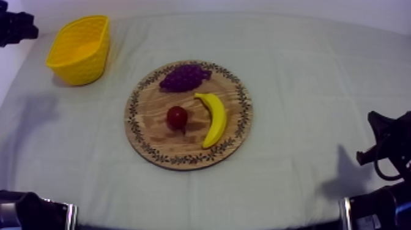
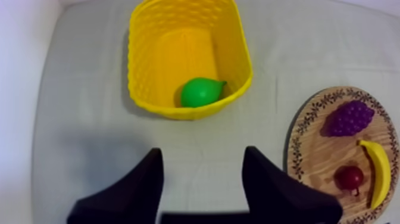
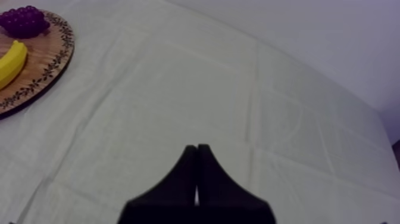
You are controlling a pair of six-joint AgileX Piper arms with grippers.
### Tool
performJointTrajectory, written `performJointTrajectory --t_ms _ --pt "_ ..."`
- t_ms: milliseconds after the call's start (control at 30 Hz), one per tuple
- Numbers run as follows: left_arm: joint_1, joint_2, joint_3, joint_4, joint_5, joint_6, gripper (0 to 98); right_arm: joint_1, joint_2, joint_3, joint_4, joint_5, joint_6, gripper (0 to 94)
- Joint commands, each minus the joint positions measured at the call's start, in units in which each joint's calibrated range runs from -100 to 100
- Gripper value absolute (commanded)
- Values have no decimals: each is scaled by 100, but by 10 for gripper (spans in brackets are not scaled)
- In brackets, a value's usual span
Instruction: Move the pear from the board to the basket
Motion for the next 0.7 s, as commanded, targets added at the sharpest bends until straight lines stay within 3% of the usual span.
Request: performJointTrajectory --t_ms 0,333,667 --pt "-5 -610 382 44 -208 2 465 -2 -3 -2 0 2 11 4" --pt "-61 -2452 2232 404 -1503 -79 356 -2 -3 -2 0 2 11 4" --pt "-183 -4230 3765 537 -2154 -298 283 -2 -3 -2 0 2 11 4"
